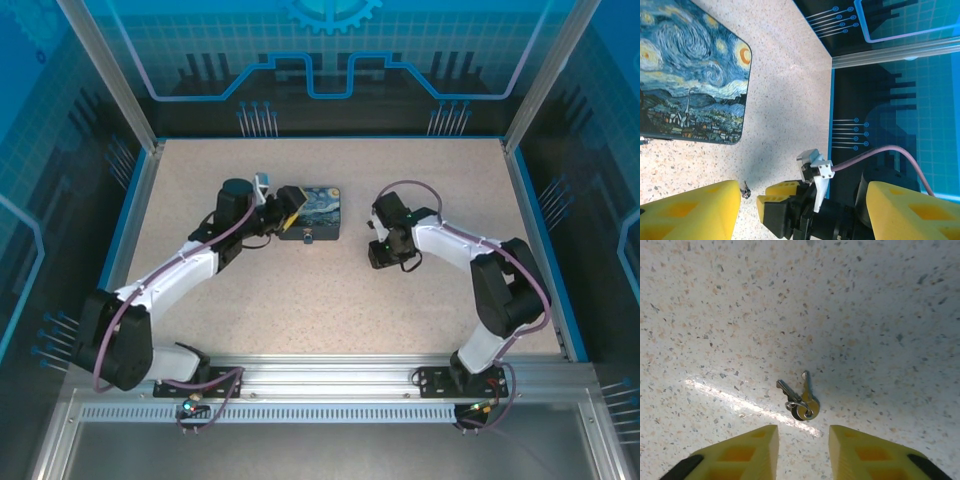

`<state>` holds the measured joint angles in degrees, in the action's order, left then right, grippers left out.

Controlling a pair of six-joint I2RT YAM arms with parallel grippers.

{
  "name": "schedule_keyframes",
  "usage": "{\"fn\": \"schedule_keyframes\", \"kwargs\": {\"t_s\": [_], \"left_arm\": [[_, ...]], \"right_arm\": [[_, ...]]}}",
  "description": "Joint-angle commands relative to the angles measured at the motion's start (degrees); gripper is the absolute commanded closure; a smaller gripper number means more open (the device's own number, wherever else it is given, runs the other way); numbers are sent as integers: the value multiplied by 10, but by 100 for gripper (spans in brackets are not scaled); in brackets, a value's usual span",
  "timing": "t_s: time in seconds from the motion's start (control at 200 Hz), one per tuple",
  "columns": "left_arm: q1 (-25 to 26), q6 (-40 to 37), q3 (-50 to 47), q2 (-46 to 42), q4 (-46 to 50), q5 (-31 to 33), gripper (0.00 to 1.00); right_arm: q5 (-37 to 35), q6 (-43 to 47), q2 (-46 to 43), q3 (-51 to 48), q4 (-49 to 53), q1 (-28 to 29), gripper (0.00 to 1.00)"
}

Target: Unlock a padlock with a key

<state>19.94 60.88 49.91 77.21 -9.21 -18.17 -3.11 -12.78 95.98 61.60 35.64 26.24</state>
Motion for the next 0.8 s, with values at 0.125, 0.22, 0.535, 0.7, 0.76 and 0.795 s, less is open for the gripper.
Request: {"fn": "schedule_keyframes", "kwargs": {"t_s": [0.125, 0.22, 0.535, 0.7, 0.76, 0.795], "left_arm": [[-18, -32, 19, -35, 47, 22, 28], [-21, -35, 18, -40, 51, 24, 28], [-24, -36, 18, -40, 50, 21, 27], [-24, -36, 18, -37, 49, 20, 27], [-24, -36, 18, -36, 48, 19, 27], [-24, -35, 18, -36, 48, 19, 27]], "right_arm": [[19, 71, 39, 51, 57, 0, 63], [11, 60, 59, 60, 54, 0, 63], [17, 33, 117, 93, 51, -1, 70], [3, 27, 129, 106, 56, 0, 72], [-1, 24, 135, 111, 65, 0, 72], [-2, 24, 137, 112, 68, -1, 73]]}}
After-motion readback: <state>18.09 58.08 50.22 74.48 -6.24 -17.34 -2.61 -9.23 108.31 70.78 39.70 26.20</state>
